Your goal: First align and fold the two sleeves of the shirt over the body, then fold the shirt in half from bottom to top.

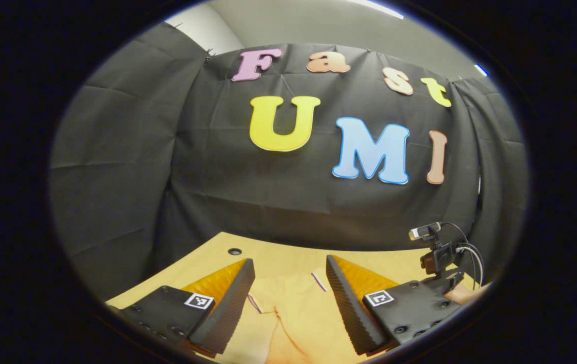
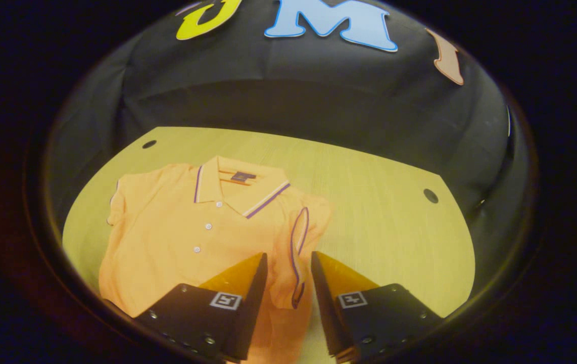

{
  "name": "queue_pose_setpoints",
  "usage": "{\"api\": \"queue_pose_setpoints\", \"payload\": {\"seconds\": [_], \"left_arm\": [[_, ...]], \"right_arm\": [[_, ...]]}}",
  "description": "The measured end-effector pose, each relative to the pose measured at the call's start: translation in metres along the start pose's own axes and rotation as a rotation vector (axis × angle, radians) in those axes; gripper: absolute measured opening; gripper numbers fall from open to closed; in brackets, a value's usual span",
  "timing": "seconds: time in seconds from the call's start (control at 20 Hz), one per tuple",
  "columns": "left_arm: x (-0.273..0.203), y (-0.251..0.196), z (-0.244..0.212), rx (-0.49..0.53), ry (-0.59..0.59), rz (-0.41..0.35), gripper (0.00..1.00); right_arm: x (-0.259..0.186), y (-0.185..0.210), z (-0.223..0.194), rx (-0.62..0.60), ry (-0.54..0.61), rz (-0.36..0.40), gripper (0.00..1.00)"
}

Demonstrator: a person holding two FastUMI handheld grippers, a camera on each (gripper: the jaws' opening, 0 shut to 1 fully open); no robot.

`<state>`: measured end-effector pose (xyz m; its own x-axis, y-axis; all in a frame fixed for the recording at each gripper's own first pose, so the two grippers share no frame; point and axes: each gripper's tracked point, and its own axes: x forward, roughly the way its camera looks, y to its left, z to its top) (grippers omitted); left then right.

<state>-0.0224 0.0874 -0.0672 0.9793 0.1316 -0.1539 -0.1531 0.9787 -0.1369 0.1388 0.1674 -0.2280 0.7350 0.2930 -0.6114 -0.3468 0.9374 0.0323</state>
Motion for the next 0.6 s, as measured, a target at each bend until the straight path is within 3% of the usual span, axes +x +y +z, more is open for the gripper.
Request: {"api": "queue_pose_setpoints", "payload": {"seconds": [0.15,0.35,0.6], "left_arm": [[0.016,0.007,-0.010,-0.012,0.022,-0.052,0.94],[0.045,0.022,-0.029,-0.020,0.057,-0.080,0.94],[0.087,0.046,-0.069,-0.038,0.119,-0.052,0.94]], "right_arm": [[-0.016,0.001,-0.004,0.011,-0.008,-0.030,0.87],[-0.047,0.001,0.001,0.035,-0.053,-0.079,0.96],[-0.095,0.008,0.017,0.072,-0.152,-0.103,0.96]]}}
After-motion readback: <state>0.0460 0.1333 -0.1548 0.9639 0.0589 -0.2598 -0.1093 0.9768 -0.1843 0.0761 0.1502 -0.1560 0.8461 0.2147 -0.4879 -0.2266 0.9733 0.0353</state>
